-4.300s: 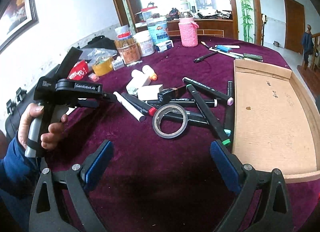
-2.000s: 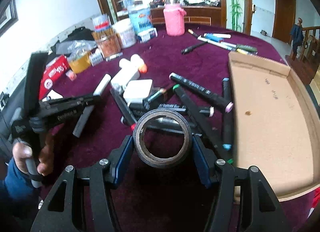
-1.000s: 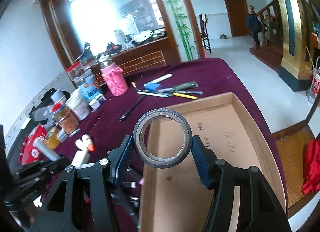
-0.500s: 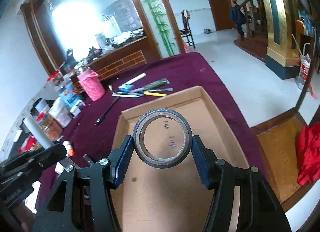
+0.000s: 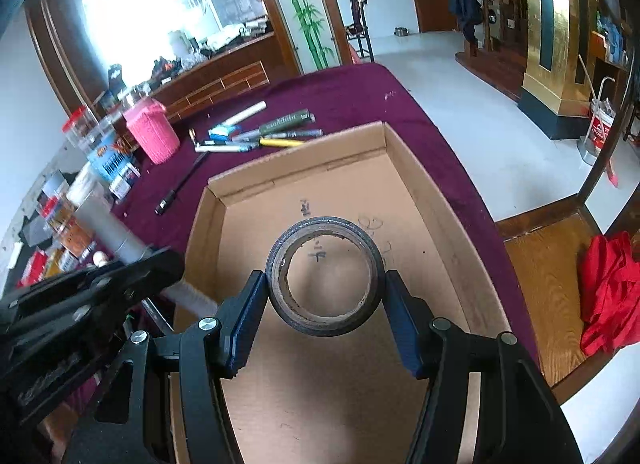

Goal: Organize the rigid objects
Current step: 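Carry the white marker and tape roll with both tools over the cardboard tray, then open the right tool to drop the tape roll while the left tool releases the marker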

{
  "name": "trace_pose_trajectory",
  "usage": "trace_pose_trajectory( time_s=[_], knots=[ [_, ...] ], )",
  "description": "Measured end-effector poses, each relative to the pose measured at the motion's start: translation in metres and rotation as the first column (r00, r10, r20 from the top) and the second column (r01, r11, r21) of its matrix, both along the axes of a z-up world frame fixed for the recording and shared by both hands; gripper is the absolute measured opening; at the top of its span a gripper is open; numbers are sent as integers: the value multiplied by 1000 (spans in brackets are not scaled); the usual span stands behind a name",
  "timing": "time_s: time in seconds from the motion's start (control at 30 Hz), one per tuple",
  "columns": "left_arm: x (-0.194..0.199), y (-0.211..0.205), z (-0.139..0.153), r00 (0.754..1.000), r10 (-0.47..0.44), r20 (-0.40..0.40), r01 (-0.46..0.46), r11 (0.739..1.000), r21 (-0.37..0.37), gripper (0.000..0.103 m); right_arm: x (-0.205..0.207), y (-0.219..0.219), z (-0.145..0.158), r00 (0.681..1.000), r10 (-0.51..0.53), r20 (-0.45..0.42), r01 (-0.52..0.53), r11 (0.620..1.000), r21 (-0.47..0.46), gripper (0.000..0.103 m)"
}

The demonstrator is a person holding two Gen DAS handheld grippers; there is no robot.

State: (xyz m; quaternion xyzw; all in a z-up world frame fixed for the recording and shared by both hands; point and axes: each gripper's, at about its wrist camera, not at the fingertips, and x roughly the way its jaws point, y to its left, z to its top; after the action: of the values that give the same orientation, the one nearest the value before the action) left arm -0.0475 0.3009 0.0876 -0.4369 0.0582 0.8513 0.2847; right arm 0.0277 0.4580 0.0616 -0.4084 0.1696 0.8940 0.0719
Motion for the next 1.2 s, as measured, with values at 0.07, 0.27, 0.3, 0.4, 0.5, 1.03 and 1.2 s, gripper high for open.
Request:
trace_pose_trajectory(
  time_s=[0.07,0.27,0.3,0.4,0.5,1.03,1.2],
  knots=[
    [-3,-1,-3,1000,4,-13,-4,1000,0,12,-2,-3,-3,1000,5,16,-5,1000,5,54],
    [-13,-2,-6,1000,1,-18,0,999,32,13,-8,-12,-12,998,21,59,-24,999,35,54],
    [-14,-1,-7,1000,0,-20,0,999,35,13,-9,-13,-14,997,24,69,-27,999,41,54],
    [-22,2,-11,1000,4,-17,-3,999,45,13,-11,-15,-19,996,26,88,-31,998,48,54],
    [-29,6,-18,1000,3,17,-4,999,45,12,-10,-16,-19,995,25,94,-30,998,56,54],
    [-44,5,-54,990,-2,141,-4,999,43,12,-19,-39,-23,984,73,163,-101,980,171,58],
    [-40,-6,-42,992,0,129,-10,997,71,12,-15,-37,-17,990,48,131,-72,980,186,70]
  ],
)
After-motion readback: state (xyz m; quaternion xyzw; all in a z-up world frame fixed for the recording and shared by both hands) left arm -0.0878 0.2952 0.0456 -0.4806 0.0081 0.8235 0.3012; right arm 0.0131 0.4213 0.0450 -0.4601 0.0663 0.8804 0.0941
